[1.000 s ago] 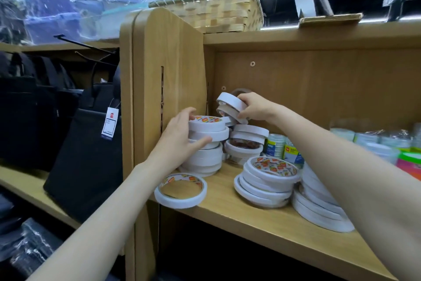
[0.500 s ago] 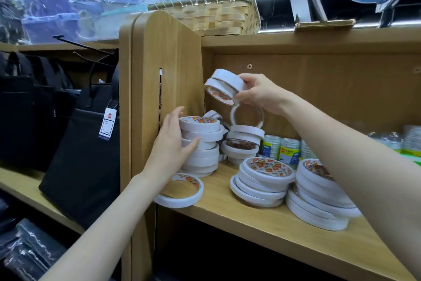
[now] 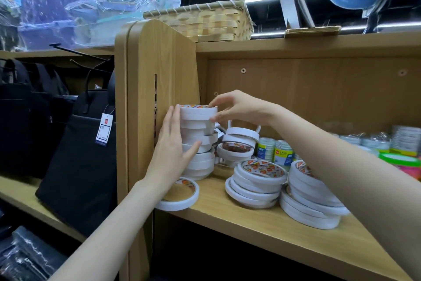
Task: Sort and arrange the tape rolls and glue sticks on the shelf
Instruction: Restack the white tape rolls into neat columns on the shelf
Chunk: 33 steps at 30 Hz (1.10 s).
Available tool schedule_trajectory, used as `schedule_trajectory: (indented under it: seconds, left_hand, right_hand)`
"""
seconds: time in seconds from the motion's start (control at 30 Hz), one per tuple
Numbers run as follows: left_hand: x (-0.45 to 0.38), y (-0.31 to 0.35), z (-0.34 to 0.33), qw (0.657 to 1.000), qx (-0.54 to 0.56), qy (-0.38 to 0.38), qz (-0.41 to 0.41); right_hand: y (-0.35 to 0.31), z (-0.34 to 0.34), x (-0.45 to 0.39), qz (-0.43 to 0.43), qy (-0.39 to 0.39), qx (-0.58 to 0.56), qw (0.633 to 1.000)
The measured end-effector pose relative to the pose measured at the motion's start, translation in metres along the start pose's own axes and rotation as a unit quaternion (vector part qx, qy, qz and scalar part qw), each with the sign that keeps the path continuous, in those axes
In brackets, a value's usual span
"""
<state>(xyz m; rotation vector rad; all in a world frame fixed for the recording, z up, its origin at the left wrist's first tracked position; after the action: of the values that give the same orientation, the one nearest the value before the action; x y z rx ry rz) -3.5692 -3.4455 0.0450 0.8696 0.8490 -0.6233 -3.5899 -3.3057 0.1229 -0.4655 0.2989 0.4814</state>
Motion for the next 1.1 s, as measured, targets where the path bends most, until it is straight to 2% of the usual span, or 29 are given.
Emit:
schedule_trajectory:
  seconds: [0.07, 0.13, 0.2, 0.3, 0.37, 0.47, 0.5, 0.57, 0.63, 0.7, 0.77, 0.87, 0.93, 1.0, 1.03, 1.1]
  left_hand:
    - [-0.004, 0.004, -0.001, 0.999, -0.049, 0.008, -0.018]
    - [-0.009, 0.012, -0.004, 0.989, -0.126, 0.007, -0.074]
    - [-0.014, 0.012, -0.008, 0.983, -0.154, -0.010, -0.101]
    - [-0.018, 0.003, -0.004, 0.997, -0.050, -0.016, -0.058]
    - [-0.016, 0.000, -0.002, 0.999, -0.004, -0.006, -0.041]
    - [-0.016, 0.002, -0.002, 0.998, -0.032, -0.003, -0.058]
    - [-0.016, 0.003, -0.003, 0.996, -0.053, -0.005, -0.065]
    - [-0.018, 0.005, -0.002, 0.992, -0.095, -0.010, -0.082]
    - [-0.020, 0.007, -0.001, 0.988, -0.116, -0.012, -0.098]
    - [-0.022, 0.008, 0.001, 0.986, -0.128, 0.002, -0.104]
    - [-0.023, 0.008, 0.004, 0.986, -0.131, 0.024, -0.104]
    - [-0.023, 0.007, 0.005, 0.982, -0.143, 0.035, -0.122]
    - [-0.024, 0.007, 0.005, 0.979, -0.153, 0.033, -0.131]
    - [-0.023, 0.007, 0.005, 0.978, -0.156, 0.036, -0.130]
    - [-0.022, 0.008, 0.004, 0.979, -0.157, 0.038, -0.127]
    - [-0.020, 0.009, 0.003, 0.978, -0.164, 0.037, -0.123]
  right_hand:
    - [0.003, -0.004, -0.001, -0.005, -0.011, -0.032, 0.999]
    - [0.014, -0.002, -0.001, -0.030, -0.039, -0.046, 0.998]
    - [0.033, 0.014, 0.003, -0.071, -0.023, -0.053, 0.996]
    - [0.053, 0.035, 0.008, -0.099, 0.022, -0.045, 0.994]
    - [0.046, 0.028, 0.008, -0.066, -0.001, -0.080, 0.995]
    - [0.028, 0.012, 0.003, -0.030, -0.048, -0.085, 0.995]
    - [0.028, 0.011, 0.000, -0.037, -0.041, -0.066, 0.996]
    - [0.038, 0.023, -0.007, -0.067, 0.039, -0.010, 0.997]
    - [0.057, 0.039, -0.010, -0.114, 0.112, 0.116, 0.980]
    - [0.082, 0.031, -0.010, -0.189, 0.057, 0.227, 0.954]
    - [0.100, 0.017, -0.006, -0.229, -0.007, 0.223, 0.947]
    - [0.099, 0.022, -0.007, -0.188, 0.018, 0.231, 0.954]
    - [0.097, 0.017, -0.004, -0.177, -0.043, 0.256, 0.949]
    - [0.101, -0.001, 0.005, -0.193, -0.147, 0.310, 0.919]
    - [0.103, -0.008, 0.008, -0.200, -0.174, 0.339, 0.903]
    - [0.105, -0.018, 0.008, -0.189, -0.173, 0.349, 0.902]
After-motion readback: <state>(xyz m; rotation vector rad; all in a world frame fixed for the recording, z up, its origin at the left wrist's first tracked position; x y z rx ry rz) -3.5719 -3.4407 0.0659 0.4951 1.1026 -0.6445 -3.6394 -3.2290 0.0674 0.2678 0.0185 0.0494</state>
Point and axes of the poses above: each hand's wrist, its own x-axis away from the middle knuckle, its own z-axis out of the back of the hand, y = z × x, the point moved 8 cm from there along -x, towards the middle knuckle, and after that the axes turned 7 degrees about x, right-handed, at the moved point
